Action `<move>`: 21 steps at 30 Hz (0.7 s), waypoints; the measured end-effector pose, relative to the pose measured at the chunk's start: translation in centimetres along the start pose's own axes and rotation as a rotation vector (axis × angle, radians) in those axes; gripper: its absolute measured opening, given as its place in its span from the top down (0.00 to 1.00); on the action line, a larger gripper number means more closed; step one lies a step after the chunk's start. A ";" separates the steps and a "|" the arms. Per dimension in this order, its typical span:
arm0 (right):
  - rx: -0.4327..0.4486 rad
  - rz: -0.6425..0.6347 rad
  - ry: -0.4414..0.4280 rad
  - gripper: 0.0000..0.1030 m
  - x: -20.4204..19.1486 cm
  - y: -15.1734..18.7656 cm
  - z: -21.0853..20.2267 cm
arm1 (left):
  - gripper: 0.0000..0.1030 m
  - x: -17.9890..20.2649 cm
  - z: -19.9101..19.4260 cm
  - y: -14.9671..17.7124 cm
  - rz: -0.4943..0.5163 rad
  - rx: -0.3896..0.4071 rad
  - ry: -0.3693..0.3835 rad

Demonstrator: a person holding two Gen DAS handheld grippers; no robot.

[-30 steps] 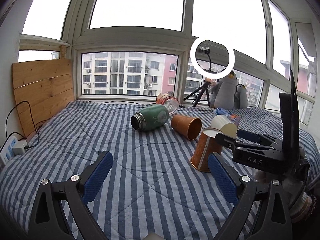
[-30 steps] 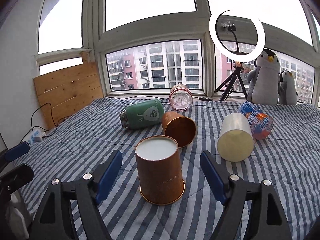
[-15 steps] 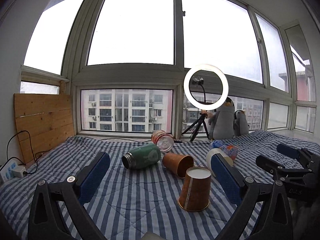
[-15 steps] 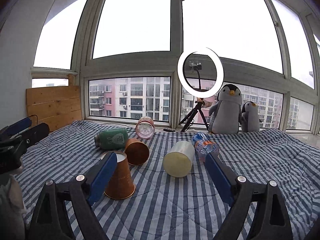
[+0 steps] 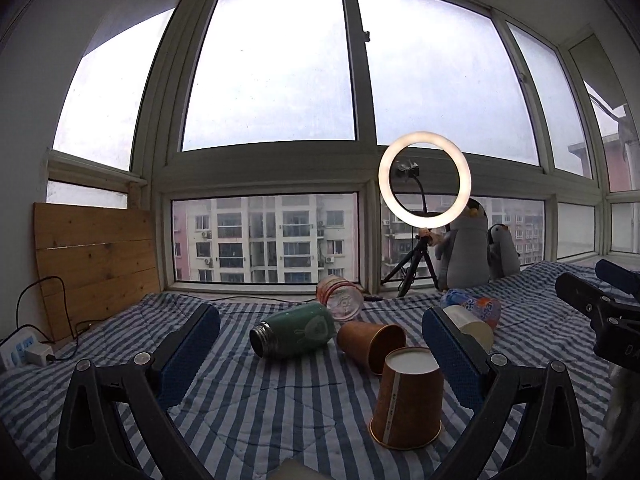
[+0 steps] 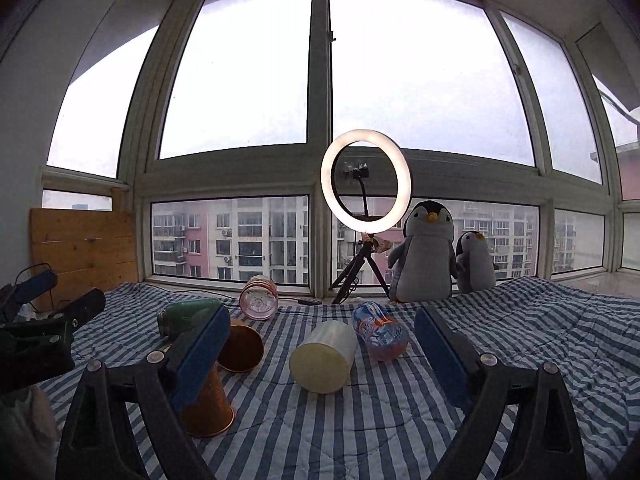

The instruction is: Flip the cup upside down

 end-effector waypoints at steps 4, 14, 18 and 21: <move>0.001 0.021 -0.003 0.11 0.2 0.3 0.3 | 0.00 -0.1 0.7 0.5 -0.013 -0.016 0.005; 0.041 0.024 0.018 0.05 0.3 0.4 -0.4 | 0.00 -0.7 0.4 0.7 -0.039 -0.001 -0.010; 0.042 0.044 0.026 0.05 0.7 0.4 -0.4 | 0.00 -0.5 0.2 0.8 -0.030 0.004 -0.016; 0.048 0.039 0.031 0.03 0.6 0.4 -0.5 | 0.00 -0.4 0.4 0.8 -0.024 -0.008 -0.016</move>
Point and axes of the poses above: each gripper's, at about its wrist camera, not at the fingertips, and z roughly the way its jaws point, x to its right, y to its underside, the point moved 3 cm from there along z, roughly the way its jaws point, and after that the axes turned 4 degrees about -z, right-handed, at the moved point
